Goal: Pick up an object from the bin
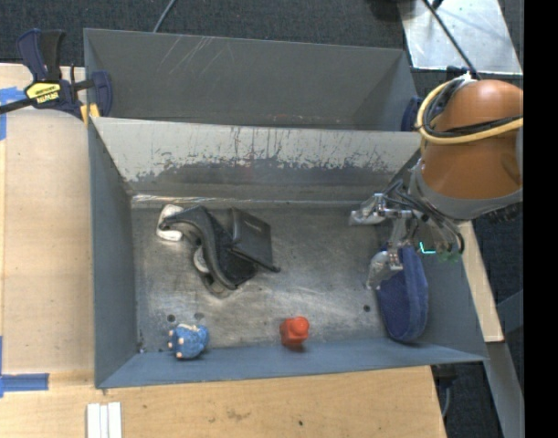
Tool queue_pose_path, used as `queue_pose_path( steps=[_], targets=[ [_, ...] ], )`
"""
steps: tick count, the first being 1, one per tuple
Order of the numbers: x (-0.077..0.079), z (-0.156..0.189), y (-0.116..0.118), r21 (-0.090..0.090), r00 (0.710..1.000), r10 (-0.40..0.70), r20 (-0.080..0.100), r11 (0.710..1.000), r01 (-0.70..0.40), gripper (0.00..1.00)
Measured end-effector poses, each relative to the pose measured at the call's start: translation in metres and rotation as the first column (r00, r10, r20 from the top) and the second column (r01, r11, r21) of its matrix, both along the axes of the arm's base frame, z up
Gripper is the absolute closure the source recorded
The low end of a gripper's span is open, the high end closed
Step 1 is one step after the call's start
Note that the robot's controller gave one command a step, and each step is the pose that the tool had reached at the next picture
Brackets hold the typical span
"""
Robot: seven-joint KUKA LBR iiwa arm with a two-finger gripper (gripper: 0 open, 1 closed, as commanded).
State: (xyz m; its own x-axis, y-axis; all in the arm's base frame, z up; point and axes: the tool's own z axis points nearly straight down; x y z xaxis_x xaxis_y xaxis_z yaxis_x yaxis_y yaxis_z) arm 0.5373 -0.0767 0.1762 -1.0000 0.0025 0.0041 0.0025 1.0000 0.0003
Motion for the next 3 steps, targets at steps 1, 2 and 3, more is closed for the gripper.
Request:
queue_pose_path(
  steps=[1, 2, 3],
  targets=[
    [0.073, -0.005, 0.109, 0.004, 0.999, 0.031, 0.012, 1.000, -0.031, 0.00],
    [0.062, -0.104, 0.139, -0.001, 0.999, 0.051, 0.015, 0.999, -0.051, 0.00],
    [0.016, -0.101, 0.175, -0.006, 0.950, 0.311, 0.022, 0.950, -0.311, 0.00]
  ],
)
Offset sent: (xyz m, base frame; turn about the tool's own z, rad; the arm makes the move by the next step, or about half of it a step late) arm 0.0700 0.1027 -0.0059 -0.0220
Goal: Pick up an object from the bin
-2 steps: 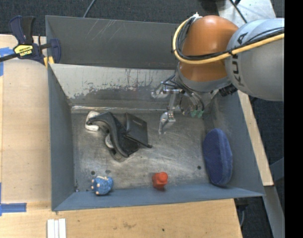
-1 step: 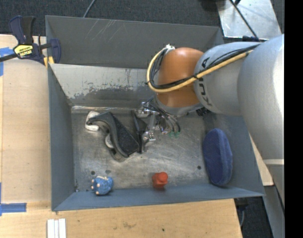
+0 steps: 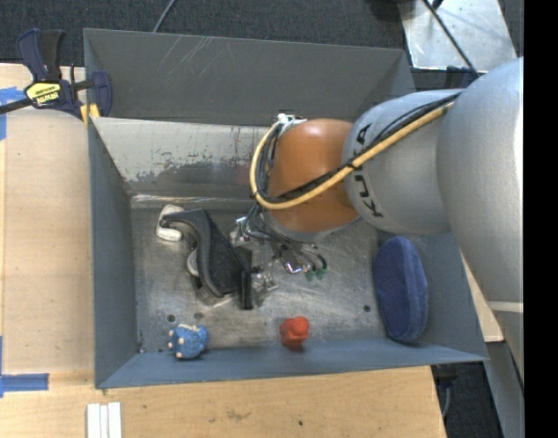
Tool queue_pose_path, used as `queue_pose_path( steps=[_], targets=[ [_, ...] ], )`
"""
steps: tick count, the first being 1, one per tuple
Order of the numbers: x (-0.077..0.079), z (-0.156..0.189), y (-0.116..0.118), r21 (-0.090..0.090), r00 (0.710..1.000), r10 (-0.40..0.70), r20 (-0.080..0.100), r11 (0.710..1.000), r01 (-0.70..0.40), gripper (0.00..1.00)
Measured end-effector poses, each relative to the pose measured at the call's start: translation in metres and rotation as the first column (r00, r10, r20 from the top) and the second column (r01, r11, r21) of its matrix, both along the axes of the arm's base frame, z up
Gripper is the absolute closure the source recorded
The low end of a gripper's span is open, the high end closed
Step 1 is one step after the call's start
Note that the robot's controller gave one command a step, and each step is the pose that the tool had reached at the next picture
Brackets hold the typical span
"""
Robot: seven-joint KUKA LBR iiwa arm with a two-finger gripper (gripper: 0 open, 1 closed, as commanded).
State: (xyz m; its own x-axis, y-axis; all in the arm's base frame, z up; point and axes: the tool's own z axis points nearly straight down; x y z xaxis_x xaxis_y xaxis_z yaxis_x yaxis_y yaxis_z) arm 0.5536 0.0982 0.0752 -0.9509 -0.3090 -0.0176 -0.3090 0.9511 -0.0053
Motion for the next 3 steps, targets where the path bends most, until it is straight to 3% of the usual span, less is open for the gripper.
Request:
queue_pose_path(
  steps=[1, 2, 3],
  targets=[
    [0.044, 0.009, 0.045, -0.001, 0.981, 0.196, -0.014, 0.981, -0.196, 0.00],
    [0.060, 0.001, 0.071, -0.025, 0.867, 0.498, -0.016, 0.867, -0.499, 0.00],
    [0.027, 0.068, 0.085, -0.009, 0.489, 0.872, -0.008, 0.489, -0.872, 0.00]
  ],
)
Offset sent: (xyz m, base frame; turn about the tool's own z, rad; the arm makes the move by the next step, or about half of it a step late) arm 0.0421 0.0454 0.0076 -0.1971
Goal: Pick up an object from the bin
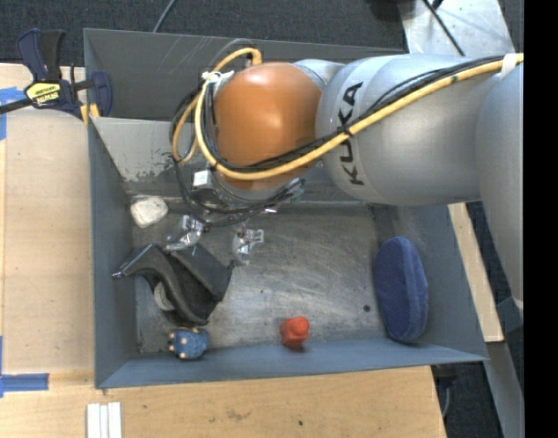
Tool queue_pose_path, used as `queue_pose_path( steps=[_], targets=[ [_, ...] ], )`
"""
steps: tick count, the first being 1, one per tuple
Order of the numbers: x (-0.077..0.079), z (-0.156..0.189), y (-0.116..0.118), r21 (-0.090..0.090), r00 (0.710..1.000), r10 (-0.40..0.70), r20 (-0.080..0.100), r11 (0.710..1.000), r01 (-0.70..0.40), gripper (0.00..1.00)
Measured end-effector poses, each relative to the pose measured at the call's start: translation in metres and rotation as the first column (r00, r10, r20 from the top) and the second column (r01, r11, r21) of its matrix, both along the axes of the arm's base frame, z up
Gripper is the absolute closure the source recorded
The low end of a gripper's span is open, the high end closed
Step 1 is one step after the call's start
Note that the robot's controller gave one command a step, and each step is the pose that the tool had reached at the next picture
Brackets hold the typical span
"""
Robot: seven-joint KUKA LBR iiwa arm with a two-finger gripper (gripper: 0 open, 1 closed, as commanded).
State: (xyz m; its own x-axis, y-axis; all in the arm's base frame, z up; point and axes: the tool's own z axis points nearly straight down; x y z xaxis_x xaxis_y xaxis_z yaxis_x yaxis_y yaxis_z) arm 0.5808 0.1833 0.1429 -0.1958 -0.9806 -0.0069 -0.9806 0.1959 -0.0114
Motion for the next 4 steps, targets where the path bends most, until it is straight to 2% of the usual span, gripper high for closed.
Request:
queue_pose_path(
  steps=[1, 2, 3, 4],
  targets=[
    [-0.007, -0.061, 0.015, -0.003, 0.969, 0.247, -0.013, 0.969, -0.247, 0.00],
    [-0.006, -0.059, 0.015, -0.004, 0.970, 0.245, -0.011, 0.970, -0.245, 1.00],
    [0.045, -0.013, 0.051, -0.003, 0.905, 0.426, -0.004, 0.905, -0.426, 1.00],
    [0.033, 0.015, 0.050, -0.003, 0.865, 0.502, -0.006, 0.865, -0.502, 1.00]
  ],
)
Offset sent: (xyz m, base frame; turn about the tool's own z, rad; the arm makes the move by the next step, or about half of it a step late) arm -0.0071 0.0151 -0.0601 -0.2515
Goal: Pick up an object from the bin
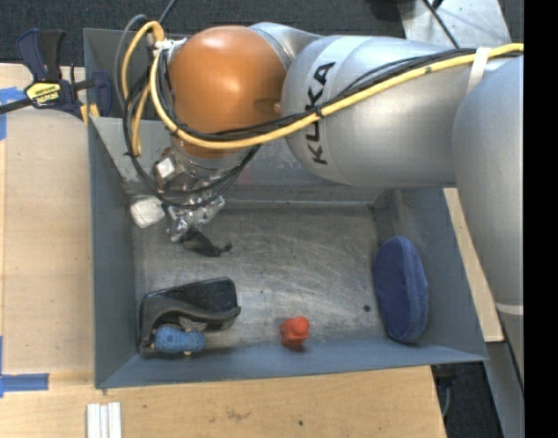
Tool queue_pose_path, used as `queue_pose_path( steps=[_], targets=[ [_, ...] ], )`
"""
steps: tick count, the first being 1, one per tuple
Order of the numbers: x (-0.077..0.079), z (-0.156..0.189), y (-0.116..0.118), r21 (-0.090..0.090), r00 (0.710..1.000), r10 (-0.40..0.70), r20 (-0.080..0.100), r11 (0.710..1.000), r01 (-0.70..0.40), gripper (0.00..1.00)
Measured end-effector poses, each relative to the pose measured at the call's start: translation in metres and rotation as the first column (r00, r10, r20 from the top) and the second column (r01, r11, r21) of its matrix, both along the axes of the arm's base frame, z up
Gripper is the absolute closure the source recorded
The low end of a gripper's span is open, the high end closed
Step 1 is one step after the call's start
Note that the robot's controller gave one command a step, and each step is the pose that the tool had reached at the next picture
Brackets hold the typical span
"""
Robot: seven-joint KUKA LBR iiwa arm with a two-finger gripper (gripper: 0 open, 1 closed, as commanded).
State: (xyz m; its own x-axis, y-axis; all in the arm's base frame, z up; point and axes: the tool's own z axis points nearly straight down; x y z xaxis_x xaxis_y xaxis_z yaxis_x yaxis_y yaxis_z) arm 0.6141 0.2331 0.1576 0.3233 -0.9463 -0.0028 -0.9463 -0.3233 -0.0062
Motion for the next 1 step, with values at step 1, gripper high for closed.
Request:
queue_pose_path(
  steps=[1],
  targets=[
    [-0.0307, -0.0663, -0.0816, -0.005, 0.978, 0.211, -0.009, 0.978, -0.211, 1.00]
  ],
)
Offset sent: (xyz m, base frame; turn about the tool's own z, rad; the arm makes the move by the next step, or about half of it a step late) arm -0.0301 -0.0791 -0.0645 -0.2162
